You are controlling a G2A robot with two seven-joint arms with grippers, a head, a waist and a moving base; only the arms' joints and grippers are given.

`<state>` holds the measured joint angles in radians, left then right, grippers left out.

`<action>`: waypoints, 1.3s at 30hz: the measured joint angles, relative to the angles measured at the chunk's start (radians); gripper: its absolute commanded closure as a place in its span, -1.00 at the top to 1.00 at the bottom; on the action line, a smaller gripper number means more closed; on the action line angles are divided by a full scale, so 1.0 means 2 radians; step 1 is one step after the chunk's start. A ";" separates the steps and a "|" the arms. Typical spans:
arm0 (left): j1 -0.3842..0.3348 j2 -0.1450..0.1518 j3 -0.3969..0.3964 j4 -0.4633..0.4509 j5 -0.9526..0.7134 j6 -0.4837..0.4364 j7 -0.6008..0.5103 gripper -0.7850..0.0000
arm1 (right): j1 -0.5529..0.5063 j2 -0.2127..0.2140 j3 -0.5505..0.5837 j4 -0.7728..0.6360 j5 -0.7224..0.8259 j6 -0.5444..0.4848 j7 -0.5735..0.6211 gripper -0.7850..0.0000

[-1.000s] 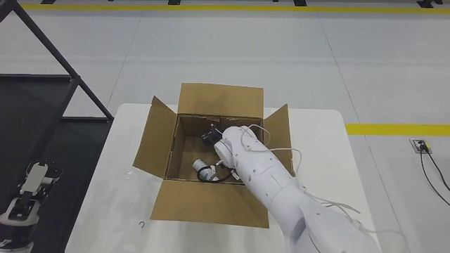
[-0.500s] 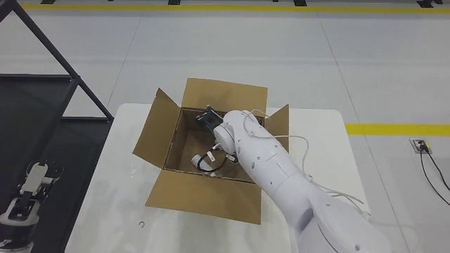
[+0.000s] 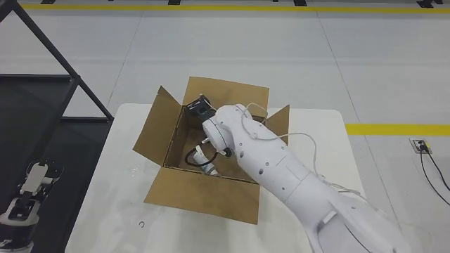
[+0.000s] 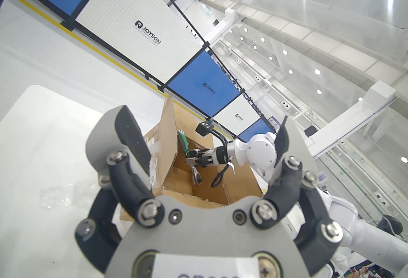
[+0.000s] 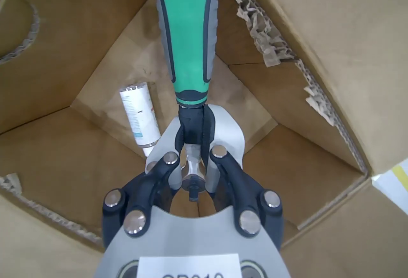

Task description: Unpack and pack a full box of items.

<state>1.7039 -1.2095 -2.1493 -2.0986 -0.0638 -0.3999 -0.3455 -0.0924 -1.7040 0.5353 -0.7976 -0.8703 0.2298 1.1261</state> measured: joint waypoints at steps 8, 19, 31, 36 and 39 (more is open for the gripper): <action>0.000 0.000 0.000 0.000 0.000 0.000 0.000 1.00 | -0.108 0.069 0.080 -0.280 -0.126 0.059 0.109 -1.00; 0.000 0.000 0.000 0.000 0.000 0.000 0.000 1.00 | -0.110 0.068 0.081 -0.241 -0.105 0.049 0.090 -1.00; 0.000 0.000 0.000 0.000 0.000 0.000 0.000 1.00 | -0.166 0.093 0.204 -0.385 -0.159 0.103 0.099 -1.00; 0.000 0.000 0.000 0.000 0.000 0.000 0.000 1.00 | -0.265 0.117 0.312 -0.549 -0.211 0.093 0.140 -1.00; 0.000 0.000 0.000 0.000 0.000 0.000 0.000 1.00 | -0.322 0.124 0.373 -0.625 -0.226 0.084 0.148 -1.00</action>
<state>1.7039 -1.2095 -2.1493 -2.0986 -0.0638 -0.3999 -0.3455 -0.7371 -1.4564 1.2808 -2.0483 -1.3221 0.3971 1.4227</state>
